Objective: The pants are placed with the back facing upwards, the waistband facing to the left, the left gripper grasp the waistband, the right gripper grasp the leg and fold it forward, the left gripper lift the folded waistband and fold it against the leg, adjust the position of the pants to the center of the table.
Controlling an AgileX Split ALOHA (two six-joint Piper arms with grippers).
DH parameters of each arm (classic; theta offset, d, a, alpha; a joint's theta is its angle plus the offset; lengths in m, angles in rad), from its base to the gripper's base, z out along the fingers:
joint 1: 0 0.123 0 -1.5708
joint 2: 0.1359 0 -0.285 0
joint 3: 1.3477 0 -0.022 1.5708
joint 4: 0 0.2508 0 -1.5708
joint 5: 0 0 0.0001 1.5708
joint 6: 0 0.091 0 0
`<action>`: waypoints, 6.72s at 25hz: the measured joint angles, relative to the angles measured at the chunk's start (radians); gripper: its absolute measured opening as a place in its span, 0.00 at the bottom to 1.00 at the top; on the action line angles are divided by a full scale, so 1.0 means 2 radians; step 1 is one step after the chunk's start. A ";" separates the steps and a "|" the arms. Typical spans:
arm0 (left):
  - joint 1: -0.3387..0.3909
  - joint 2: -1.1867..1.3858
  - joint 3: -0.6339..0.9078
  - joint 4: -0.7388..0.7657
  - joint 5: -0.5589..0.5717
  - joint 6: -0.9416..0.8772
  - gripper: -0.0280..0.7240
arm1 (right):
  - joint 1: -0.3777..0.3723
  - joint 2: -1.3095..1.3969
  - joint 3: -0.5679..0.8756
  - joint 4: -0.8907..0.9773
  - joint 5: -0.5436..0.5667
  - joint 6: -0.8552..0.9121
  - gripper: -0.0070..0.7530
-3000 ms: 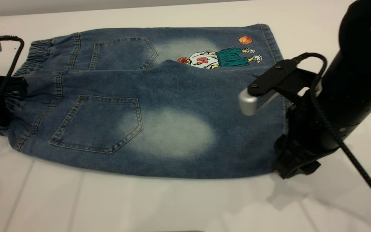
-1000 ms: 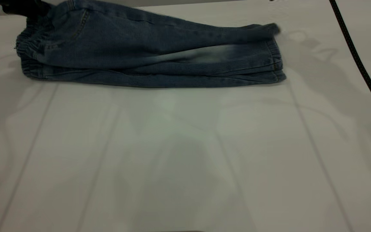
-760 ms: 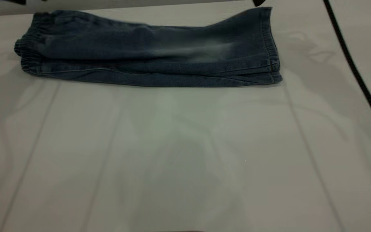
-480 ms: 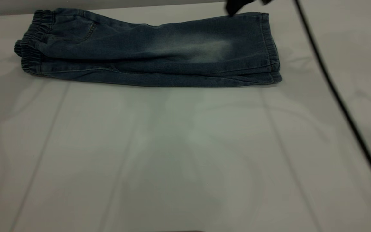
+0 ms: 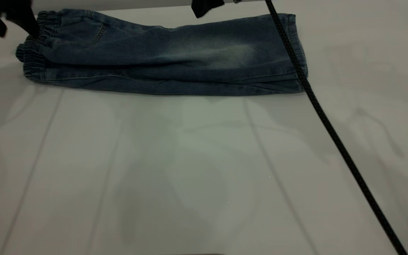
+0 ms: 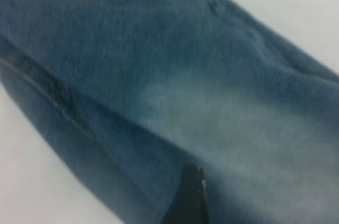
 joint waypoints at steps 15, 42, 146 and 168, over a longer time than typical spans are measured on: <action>0.000 0.072 -0.008 -0.093 -0.065 0.027 0.22 | 0.012 0.058 -0.002 0.029 -0.049 0.000 0.77; -0.170 -0.078 -0.135 0.009 0.101 0.068 0.18 | -0.105 -0.155 -0.002 -0.014 0.182 -0.011 0.77; -0.273 -1.031 0.391 0.126 0.360 -0.125 0.77 | -0.149 -1.068 0.474 -0.105 0.486 0.147 0.77; -0.273 -1.031 0.552 0.105 0.341 -0.119 0.77 | -0.149 -1.091 0.532 -0.116 0.443 0.150 0.77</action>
